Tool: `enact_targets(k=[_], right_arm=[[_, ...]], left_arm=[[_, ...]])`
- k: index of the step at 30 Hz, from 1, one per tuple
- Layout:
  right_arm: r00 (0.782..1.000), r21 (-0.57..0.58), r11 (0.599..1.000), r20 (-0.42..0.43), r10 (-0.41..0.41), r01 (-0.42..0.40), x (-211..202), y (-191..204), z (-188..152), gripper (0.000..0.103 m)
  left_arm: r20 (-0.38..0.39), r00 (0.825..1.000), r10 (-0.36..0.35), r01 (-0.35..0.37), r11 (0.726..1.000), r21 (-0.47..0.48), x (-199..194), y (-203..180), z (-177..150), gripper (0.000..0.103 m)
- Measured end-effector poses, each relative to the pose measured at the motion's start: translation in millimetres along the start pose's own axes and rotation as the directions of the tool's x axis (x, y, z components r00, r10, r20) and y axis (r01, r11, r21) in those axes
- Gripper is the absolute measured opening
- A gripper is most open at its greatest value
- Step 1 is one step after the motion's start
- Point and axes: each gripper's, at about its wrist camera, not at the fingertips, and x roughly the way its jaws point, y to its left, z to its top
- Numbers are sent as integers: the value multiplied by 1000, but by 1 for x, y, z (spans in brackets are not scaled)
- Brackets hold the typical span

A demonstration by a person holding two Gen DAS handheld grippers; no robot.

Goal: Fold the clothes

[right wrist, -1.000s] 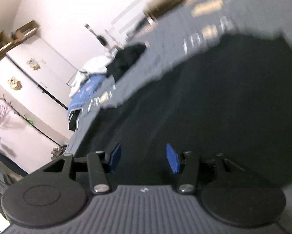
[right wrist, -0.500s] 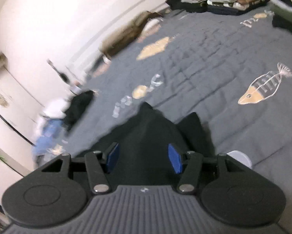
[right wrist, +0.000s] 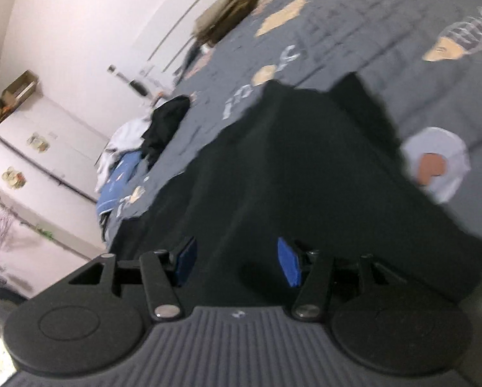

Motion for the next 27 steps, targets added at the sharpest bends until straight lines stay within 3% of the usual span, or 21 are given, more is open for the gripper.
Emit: enact_targets(k=[4,7,12,14,15,17,19,22,27], right_arm=[[998,95,995,50,24,-29,-15,-20,5,51],[997,86,996,75,3,-9,-23,-24,5,51],[985,102,991,141,-103,89,-41,-38,9,51],[983,171,984,170,-74,44,-51,-44,9,51],[979,177,984,192,-69,35,-56,-42,9,52],[968,133,990,238,-81,51,-71,-30,7,52],[961,124,992,276,-29,-5,-83,-26,3,52],[962,118,988,265,67,-102,-80,-15,-11,52],[983,177,981,174,51,-82,-54,-14,-31,53]], left_arm=[[124,990,67,-59,996,-61,-26,28,11,51],[149,985,85,-65,989,-134,-37,50,19,36],[206,967,146,-110,978,-179,-57,61,24,39],[208,962,175,-137,973,-183,-63,58,23,55],[211,959,188,-150,972,-182,-67,55,23,74],[230,956,183,-142,973,-181,-74,54,23,75],[250,957,145,-106,981,-164,-82,49,22,75],[274,960,65,-36,993,-112,-94,36,21,76],[191,976,-109,124,990,-71,-88,22,11,77]])
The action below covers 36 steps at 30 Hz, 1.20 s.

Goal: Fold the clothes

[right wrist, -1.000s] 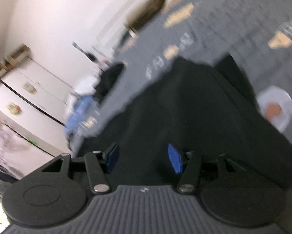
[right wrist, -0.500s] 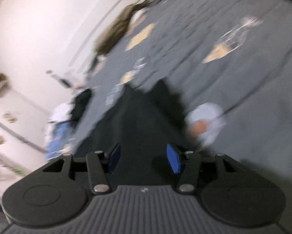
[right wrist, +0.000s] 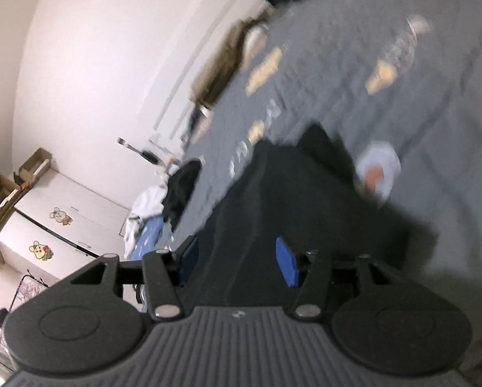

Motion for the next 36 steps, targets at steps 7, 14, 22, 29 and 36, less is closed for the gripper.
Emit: enact_targets(k=[7,14,22,29,36], right_arm=[[987,158,978,67,-146,134,-5,-33,7,50],[997,72,997,77,-22,17,-2,-4,4,53],[992,-16,995,-74,101,-103,50,35,-52,54],[980,-45,995,-184,78,-88,79,39,-77,54],[991,36,999,-124,38,-34,63,14,-66,50]], left_arm=[[-168,986,18,-14,1000,21,25,6,-24,84],[-214,975,-57,67,997,40,24,-3,-31,85],[-379,905,-194,233,971,60,53,-33,-84,85],[-450,881,-147,176,984,24,76,-14,-99,83],[-335,940,-62,63,998,-9,51,10,-73,82]])
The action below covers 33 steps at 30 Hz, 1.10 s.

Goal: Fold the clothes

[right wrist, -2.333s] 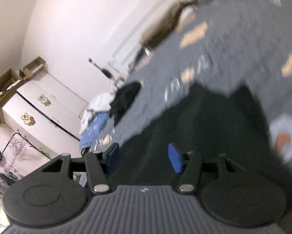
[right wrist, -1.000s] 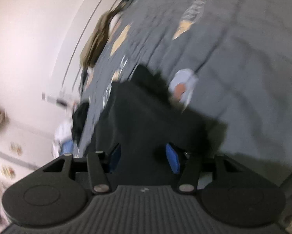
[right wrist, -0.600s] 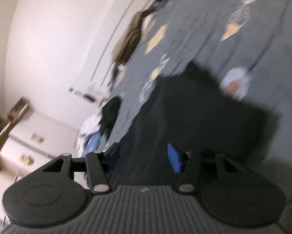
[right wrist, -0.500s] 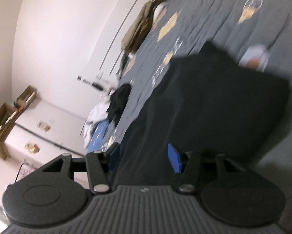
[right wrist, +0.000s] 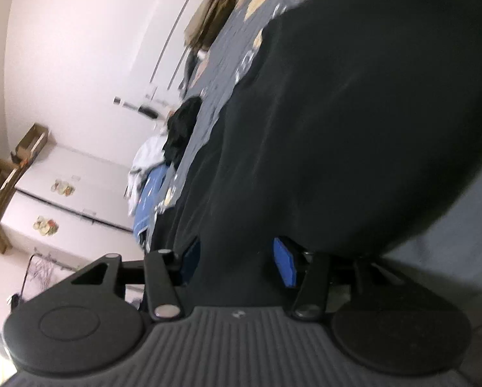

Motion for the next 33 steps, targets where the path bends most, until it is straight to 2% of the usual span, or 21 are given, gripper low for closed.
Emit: enact_targets(k=[4,11,13,17,20,24,26,28,33], right_arm=[[997,55,998,71,-40,36,-21,-14,9,50],[972,126,987,198,-127,104,-54,-35,29,50],[970,130,987,209,-126,100,-58,-32,28,51],[986,35,999,166,-20,14,-52,-9,16,53],[995,-30,998,83,60,-58,-35,11,-2,53],[996,-42,995,-15,92,-93,-8,21,-26,54],[995,-56,995,-60,80,-83,2,22,-31,54],[994,-78,995,-94,53,-60,8,22,-35,54],[997,-26,999,-67,24,-26,-3,7,-26,53]], left_arm=[[61,997,56,-54,998,-20,-18,6,9,82],[175,975,139,-123,988,-96,-55,14,25,82],[199,970,140,-127,989,-75,-58,5,25,90],[186,981,53,-52,999,-12,-53,-17,23,91],[117,993,-22,20,1000,19,-38,-29,10,91],[19,997,-80,80,996,30,-12,-39,-10,91],[-30,996,-82,83,996,31,1,-40,-18,91],[-63,997,-50,52,998,39,11,-36,-22,91],[-55,998,-6,6,1000,3,15,-18,-12,91]])
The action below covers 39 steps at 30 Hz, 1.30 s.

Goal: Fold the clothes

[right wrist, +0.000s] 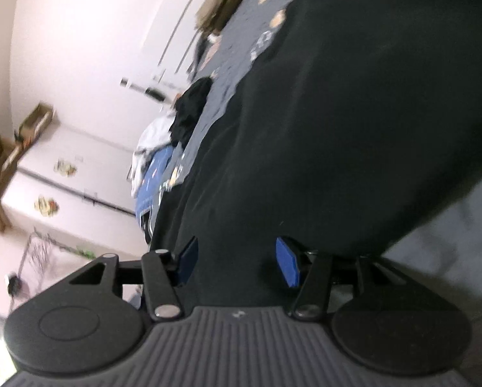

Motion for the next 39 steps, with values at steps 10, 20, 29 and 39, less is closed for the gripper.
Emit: enact_targets(k=[10,20,29,39], right_arm=[[992,116,991,106,-72,60,-26,-34,30,50],[962,138,986,242,-123,92,-61,-30,45,53],[996,-20,998,52,68,-67,9,30,40,54],[994,-33,997,-92,67,-70,60,23,47,53]], left_arm=[[141,979,149,-139,987,-76,-44,20,34,91],[206,975,82,-75,996,-39,-57,-4,42,93],[134,984,-120,121,993,-1,2,-43,37,95],[26,997,-73,75,996,-54,65,-25,44,95]])
